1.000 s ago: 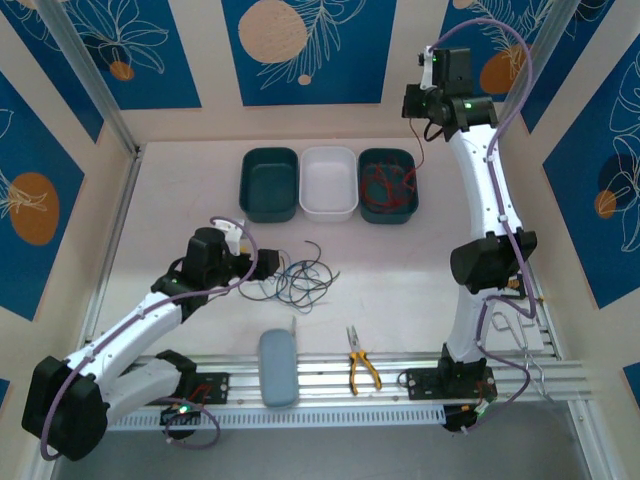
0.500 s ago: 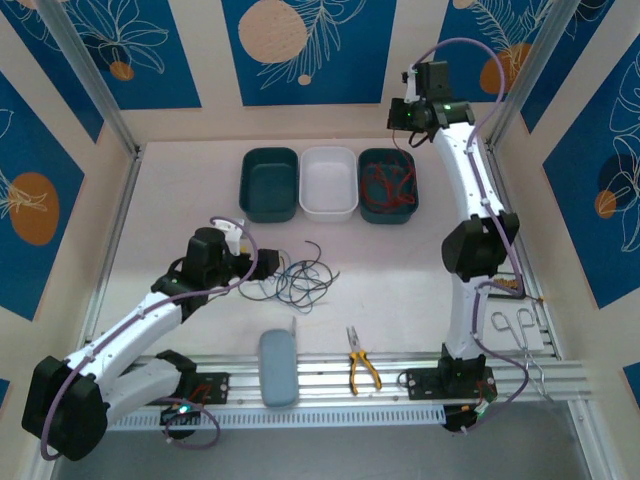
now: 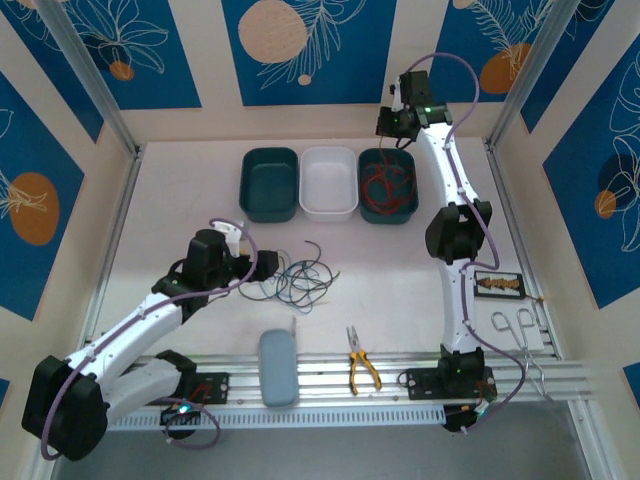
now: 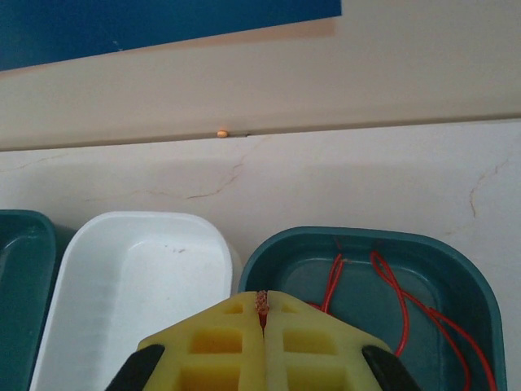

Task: Untangle the cables

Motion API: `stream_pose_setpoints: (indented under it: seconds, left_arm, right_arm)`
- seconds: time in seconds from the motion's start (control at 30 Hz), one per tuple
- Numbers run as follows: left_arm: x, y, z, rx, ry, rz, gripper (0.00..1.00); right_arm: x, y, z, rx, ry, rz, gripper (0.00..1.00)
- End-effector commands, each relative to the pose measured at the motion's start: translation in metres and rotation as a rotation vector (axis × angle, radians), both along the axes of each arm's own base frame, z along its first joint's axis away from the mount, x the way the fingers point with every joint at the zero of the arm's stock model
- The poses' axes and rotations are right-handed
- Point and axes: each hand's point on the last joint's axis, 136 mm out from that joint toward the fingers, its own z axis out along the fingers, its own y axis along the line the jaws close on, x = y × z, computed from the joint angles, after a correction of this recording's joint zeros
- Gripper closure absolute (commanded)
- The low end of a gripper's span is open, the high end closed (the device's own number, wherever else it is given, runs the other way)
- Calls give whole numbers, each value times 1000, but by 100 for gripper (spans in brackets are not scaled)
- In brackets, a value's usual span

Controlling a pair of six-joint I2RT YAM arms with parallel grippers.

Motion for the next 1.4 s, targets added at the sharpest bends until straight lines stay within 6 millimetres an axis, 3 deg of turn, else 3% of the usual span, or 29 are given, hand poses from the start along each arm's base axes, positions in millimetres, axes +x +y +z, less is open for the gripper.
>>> stream_pose_setpoints:
  seconds: [0.0,0.3,0.7,0.87,1.1,1.23,1.37]
  left_arm:
    - [-2,3,-5,4,18,17,0]
    - [-1,2,-5,1,25,16,0]
    - [0,-2,-9,-3,40,4,0]
    - [1,-1,-10,-1,37,8,0]
    - [3,-5,-13,-6,51,-4,0]
    - [4,-7,-13,-8,51,-11,0]
    - [4,-8,-13,-7,52,-16,0]
  right_arm:
    - [14,-12,4,11,-43,-40,100]
    - [23,-73,-23,-42,1,-215,100]
    - [2,-134,-51,-222,93,-409,100]
    - [-7,-127,-62,-246,127,-369,100]
    - [-16,-88,-73,-287,127,-233,100]
    - [-17,-75,-67,-310,106,-204,100]
    - [-16,-73,-49,-363,67,-219,100]
